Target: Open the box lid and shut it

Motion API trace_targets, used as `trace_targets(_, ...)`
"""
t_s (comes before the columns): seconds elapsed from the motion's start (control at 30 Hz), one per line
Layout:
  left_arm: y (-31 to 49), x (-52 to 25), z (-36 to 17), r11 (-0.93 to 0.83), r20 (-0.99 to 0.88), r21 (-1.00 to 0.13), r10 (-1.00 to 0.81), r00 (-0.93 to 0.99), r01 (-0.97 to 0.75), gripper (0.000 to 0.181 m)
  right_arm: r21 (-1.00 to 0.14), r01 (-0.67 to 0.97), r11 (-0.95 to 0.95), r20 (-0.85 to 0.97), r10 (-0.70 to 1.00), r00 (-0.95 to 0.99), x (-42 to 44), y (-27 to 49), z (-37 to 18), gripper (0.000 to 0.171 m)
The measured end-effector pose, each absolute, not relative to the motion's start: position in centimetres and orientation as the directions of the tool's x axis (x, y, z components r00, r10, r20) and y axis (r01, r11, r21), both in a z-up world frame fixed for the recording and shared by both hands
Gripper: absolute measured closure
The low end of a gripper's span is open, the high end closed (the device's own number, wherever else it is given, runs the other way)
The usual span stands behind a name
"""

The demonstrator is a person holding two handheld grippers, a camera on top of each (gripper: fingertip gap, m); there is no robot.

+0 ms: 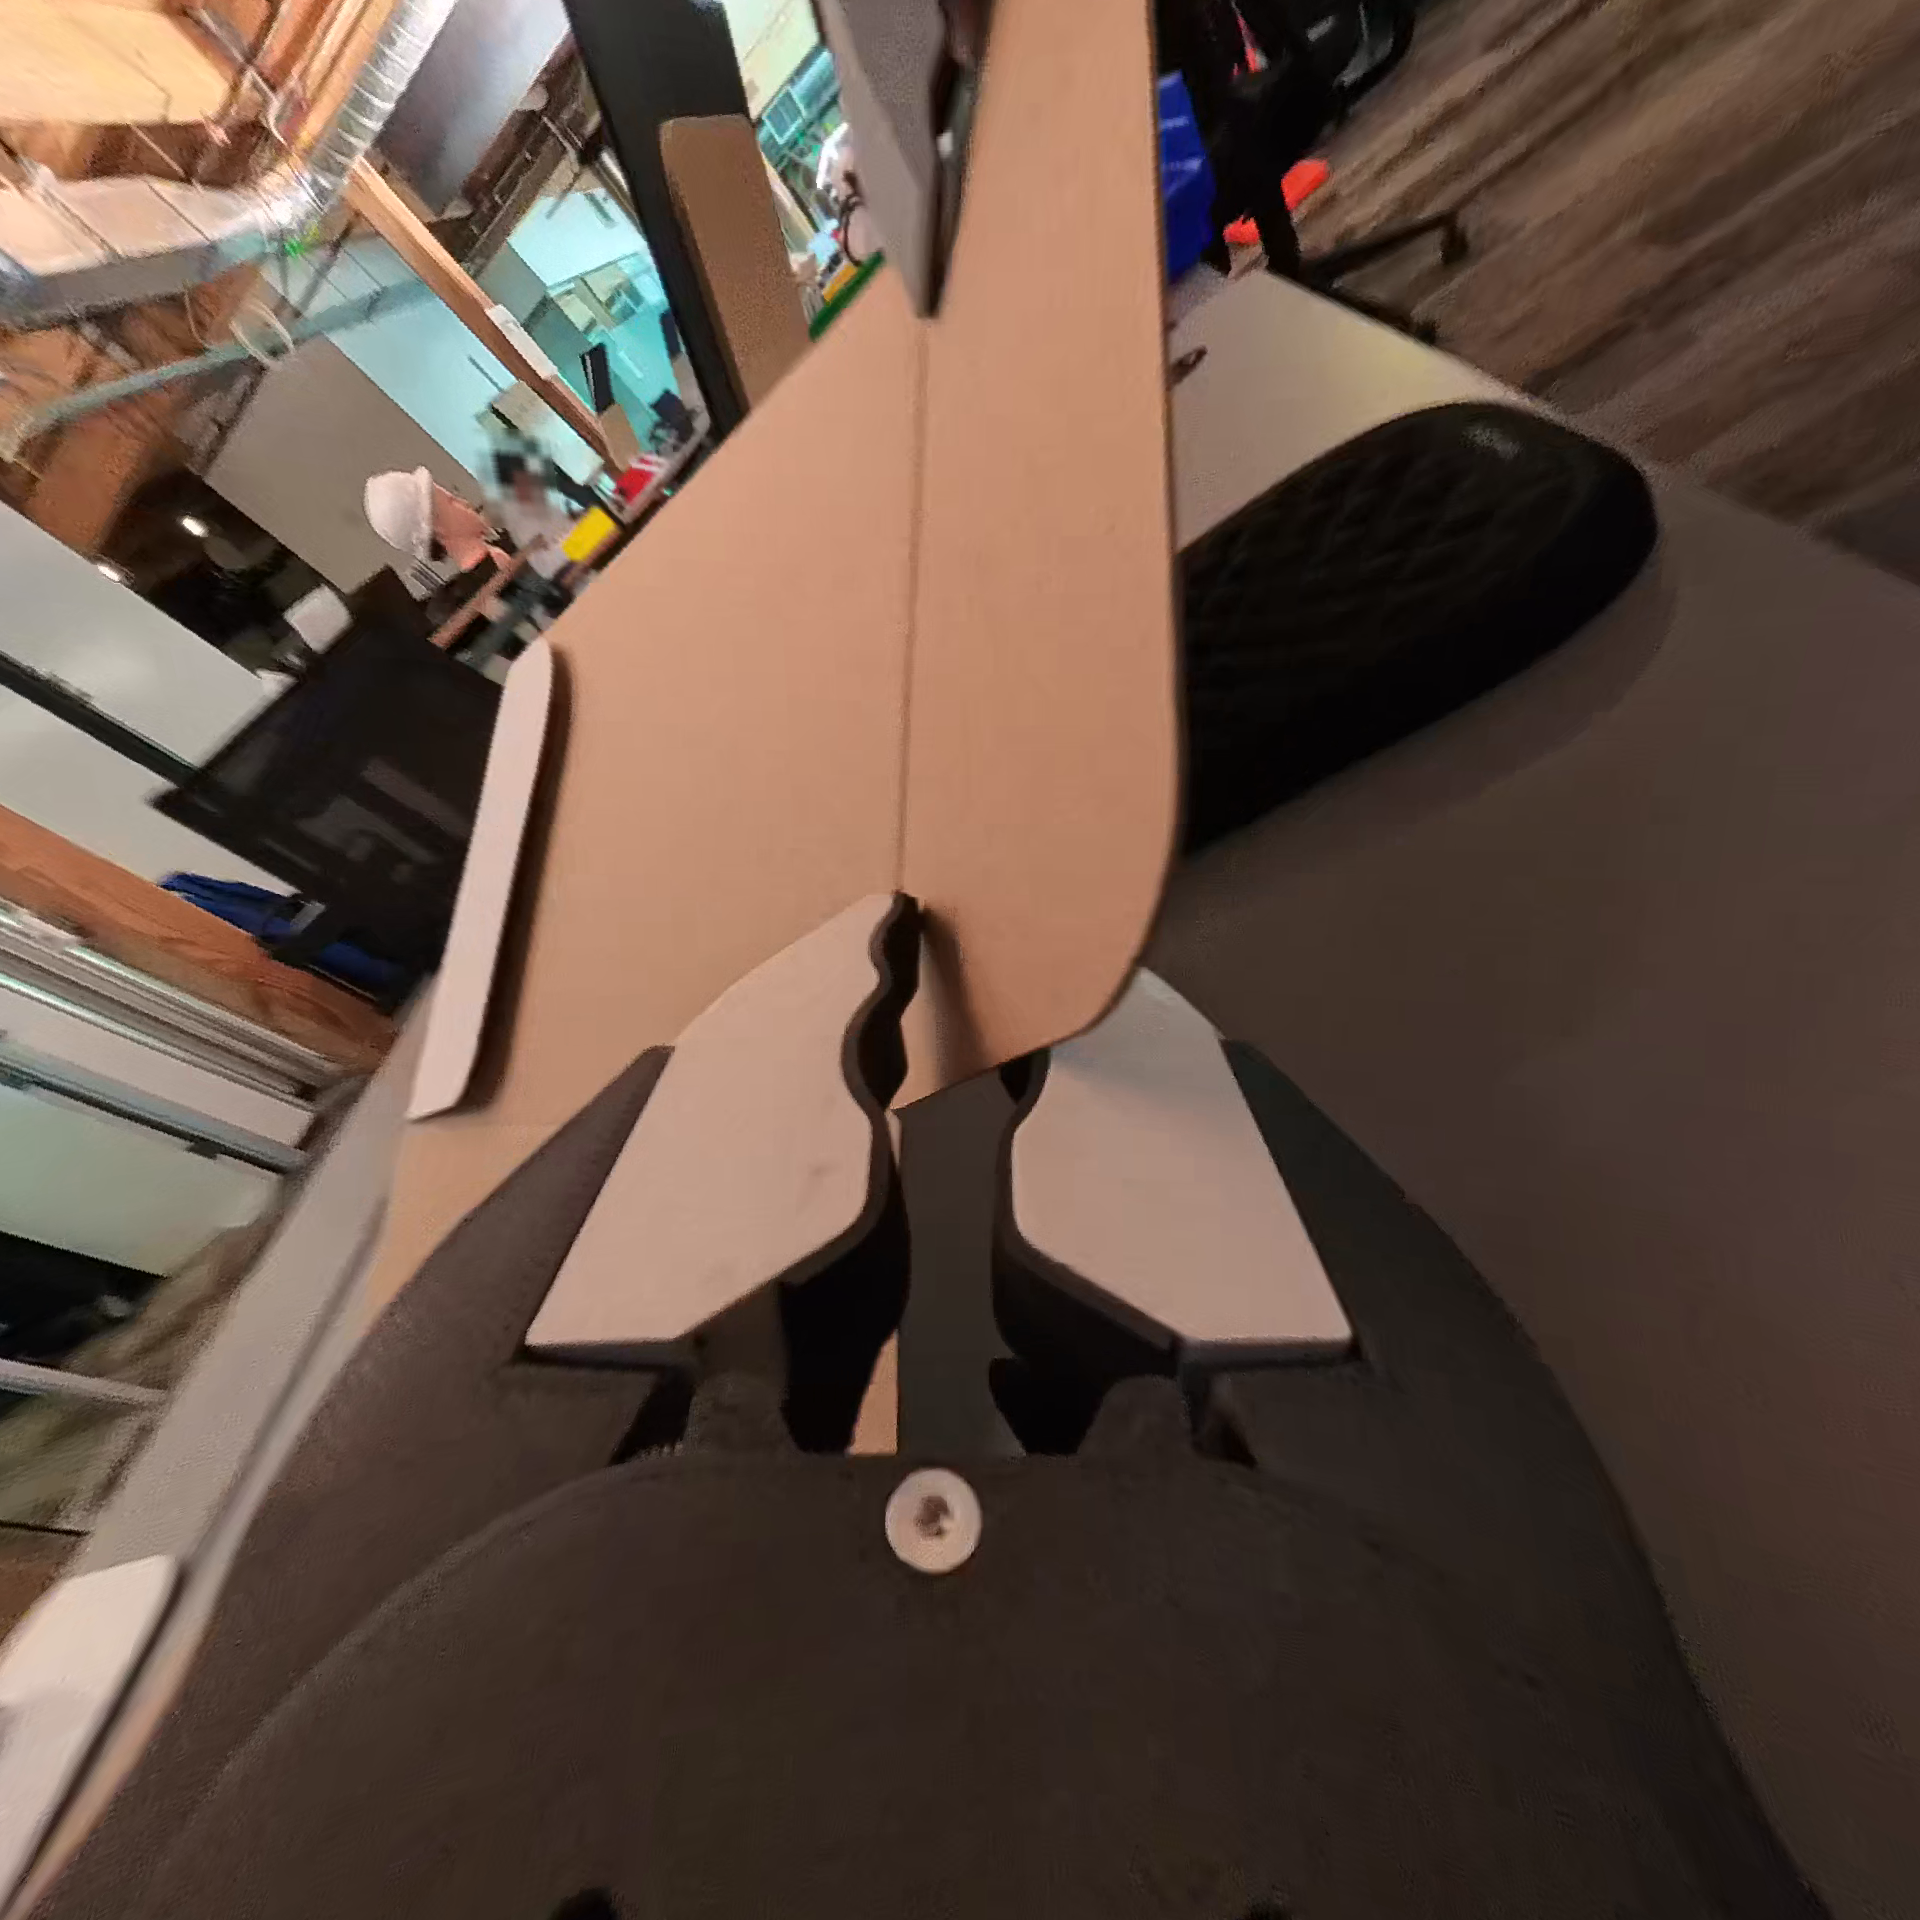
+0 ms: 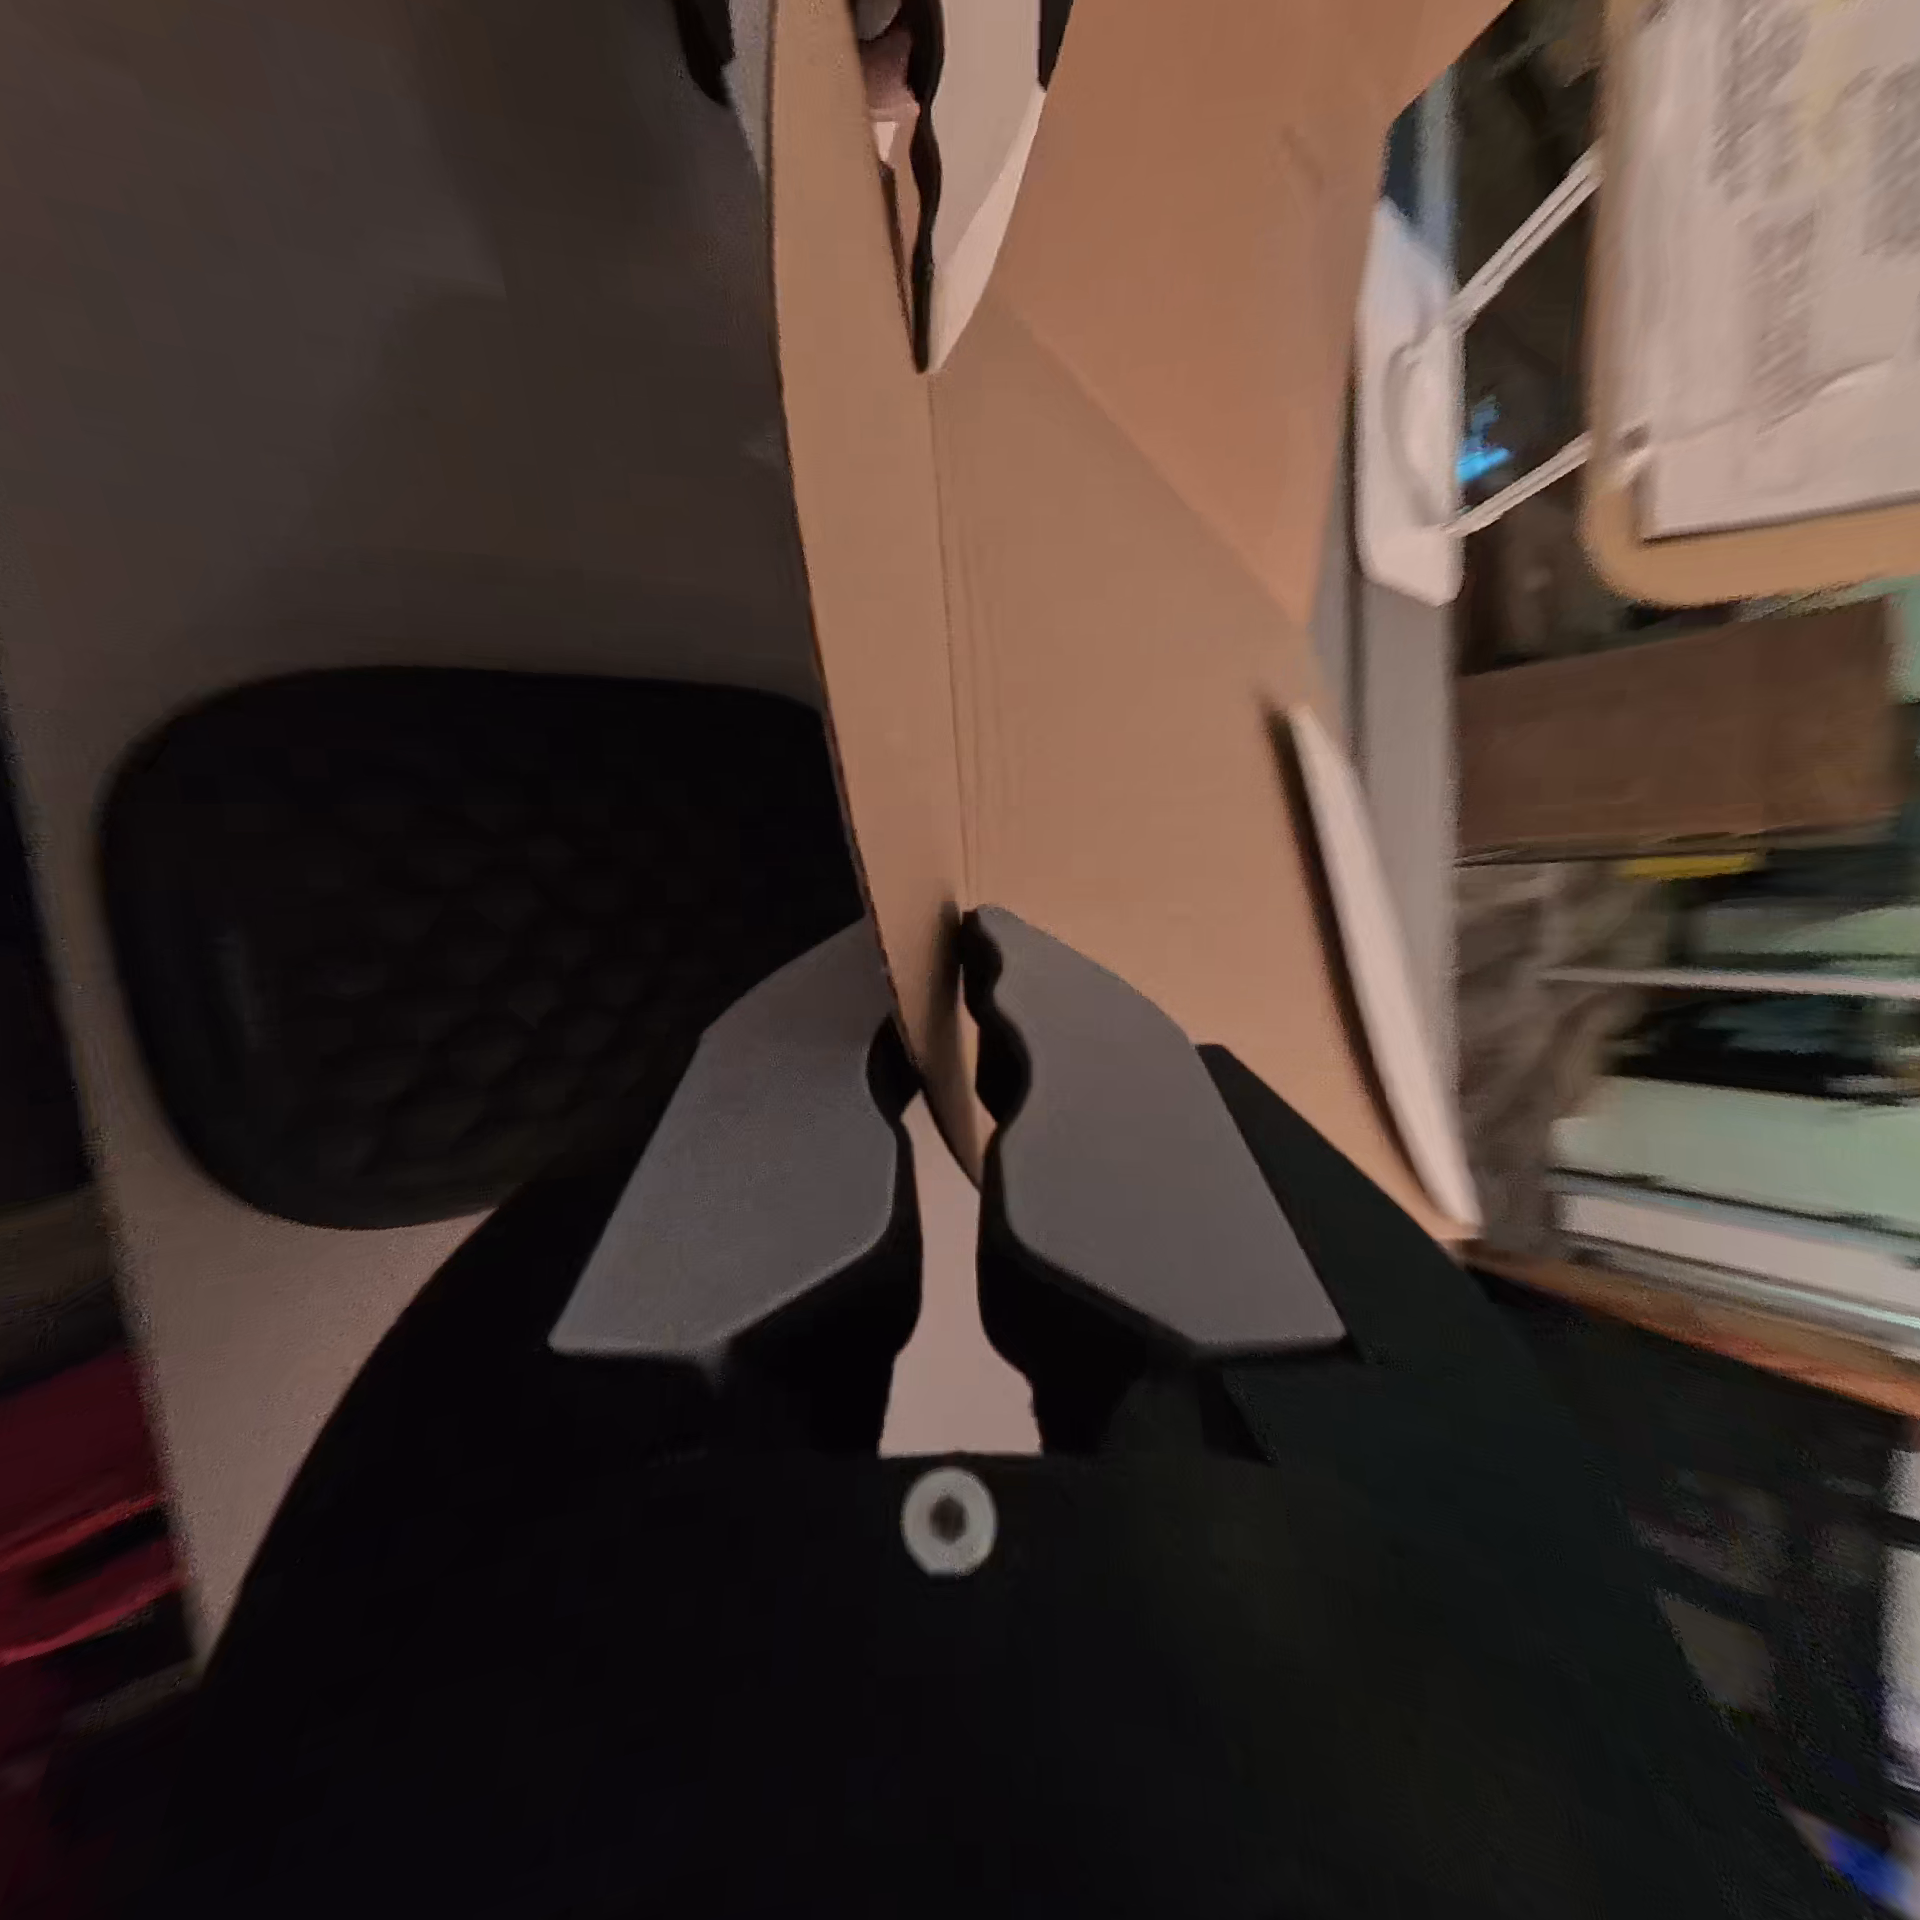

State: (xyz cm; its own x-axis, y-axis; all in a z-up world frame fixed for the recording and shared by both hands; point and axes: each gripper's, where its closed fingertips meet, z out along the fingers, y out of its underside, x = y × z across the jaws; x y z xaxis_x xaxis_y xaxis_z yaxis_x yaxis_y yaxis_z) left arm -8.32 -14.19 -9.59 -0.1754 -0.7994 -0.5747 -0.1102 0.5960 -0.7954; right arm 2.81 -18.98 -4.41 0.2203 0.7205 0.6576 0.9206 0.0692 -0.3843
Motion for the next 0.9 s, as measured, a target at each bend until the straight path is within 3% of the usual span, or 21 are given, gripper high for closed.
trace_targets(0.1,-13.9,-8.1,-9.6,0.447,-0.399,-0.877,-0.882,-0.249,-0.177,0.174,-0.535,0.834,-0.138,0.395,0.831,0.391,3.2,-19.1,-5.5,0.164)
trace_targets(0.2,-13.5,-7.5,-9.5,0.153,-0.057,-0.944,-0.948,-0.313,-0.292,0.174,-0.633,0.636,-0.442,-0.010,0.826,0.564,3.8,-19.0,-6.2,0.158)
trace_targets(0.3,-12.7,-6.6,-9.3,-0.219,0.371,-0.880,-0.871,-0.322,-0.421,0.171,-0.622,0.442,-0.646,-0.303,0.719,0.625,4.8,-18.1,-7.2,0.158)
trace_targets(0.37,-11.4,-5.9,-9.4,-0.360,0.511,-0.816,-0.815,-0.274,-0.452,0.162,-0.606,0.349,-0.715,-0.404,0.654,0.640,5.5,-17.3,-8.3,0.161)
trace_targets(0.43,-9.5,-5.5,-9.7,-0.346,0.453,-0.844,-0.869,-0.199,-0.409,0.145,-0.567,0.261,-0.781,-0.514,0.583,0.629,5.9,-16.9,-9.2,0.161)
trace_targets(0.63,-6.3,-6.0,-6.3,0.002,-0.014,-0.969,-0.999,0.046,-0.249,0.146,-0.479,0.186,-0.858,-0.653,0.490,0.577,7.6,-15.8,-10.7,0.159)
trace_targets(0.73,-6.3,-5.7,-3.7,0.169,-0.195,-0.965,-0.973,0.121,-0.200,0.164,-0.450,0.174,-0.876,-0.687,0.464,0.559,8.9,-15.2,-11.1,0.158)
trace_targets(0.9,-9.7,-2.9,-4.3,0.327,-0.336,-0.910,-0.942,-0.007,-0.255,0.181,-0.377,0.163,-0.912,-0.762,0.406,0.504,10.0,-14.5,-12.0,0.159)
